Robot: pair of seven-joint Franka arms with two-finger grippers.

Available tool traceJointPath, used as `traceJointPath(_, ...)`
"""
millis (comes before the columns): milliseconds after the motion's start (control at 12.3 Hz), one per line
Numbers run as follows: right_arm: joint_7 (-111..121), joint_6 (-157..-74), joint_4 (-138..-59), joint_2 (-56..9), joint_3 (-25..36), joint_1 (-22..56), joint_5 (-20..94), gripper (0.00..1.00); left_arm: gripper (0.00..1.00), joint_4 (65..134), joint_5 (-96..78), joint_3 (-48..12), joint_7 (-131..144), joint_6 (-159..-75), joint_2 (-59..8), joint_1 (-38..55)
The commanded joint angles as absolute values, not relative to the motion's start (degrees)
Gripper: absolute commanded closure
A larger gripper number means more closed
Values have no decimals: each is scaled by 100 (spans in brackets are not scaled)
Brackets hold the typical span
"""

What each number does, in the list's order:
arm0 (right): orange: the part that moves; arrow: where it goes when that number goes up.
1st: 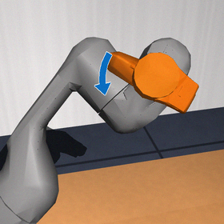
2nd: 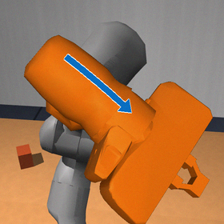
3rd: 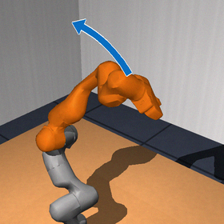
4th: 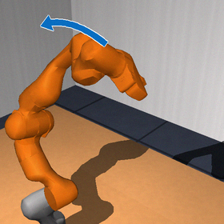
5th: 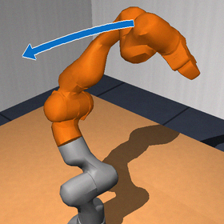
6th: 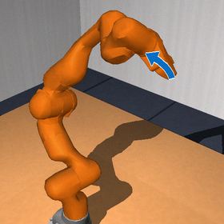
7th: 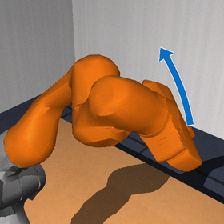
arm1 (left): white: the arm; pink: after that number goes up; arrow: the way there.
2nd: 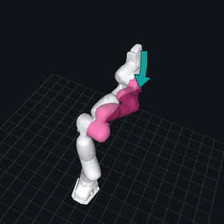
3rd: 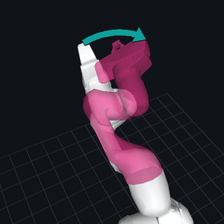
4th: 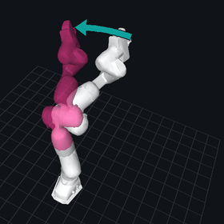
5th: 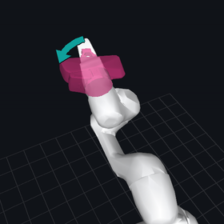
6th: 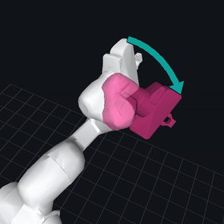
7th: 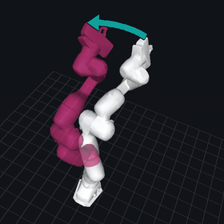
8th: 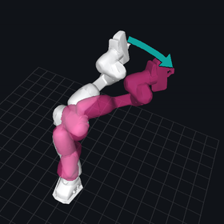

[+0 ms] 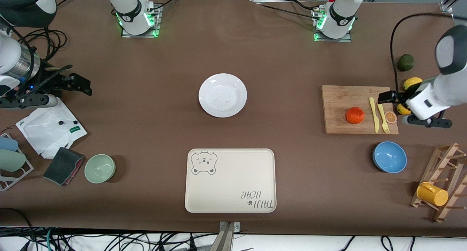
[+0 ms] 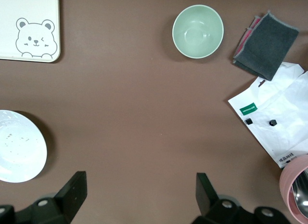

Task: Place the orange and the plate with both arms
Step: 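Reach the left gripper down to the orange on the cutting board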

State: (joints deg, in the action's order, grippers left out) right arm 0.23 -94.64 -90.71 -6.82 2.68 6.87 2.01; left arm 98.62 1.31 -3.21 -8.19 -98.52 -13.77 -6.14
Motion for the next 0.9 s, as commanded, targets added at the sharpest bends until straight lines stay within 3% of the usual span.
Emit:
traceJointPath(0, -26, -9466, -9097, -633, 255, 668, 193, 0, 0, 10228, 395, -360, -817, -10517, -1651, -711)
traceJointPath(244, -26, -9466, -9097, -633, 255, 668, 193, 0, 0, 10993, 378, -360, -800, -11258, -1635, -747)
traceJointPath(814, -26, -9475, -9097, -642, 264, 668, 202, 0, 0, 12004, 386, -404, -536, -12452, -1582, -730)
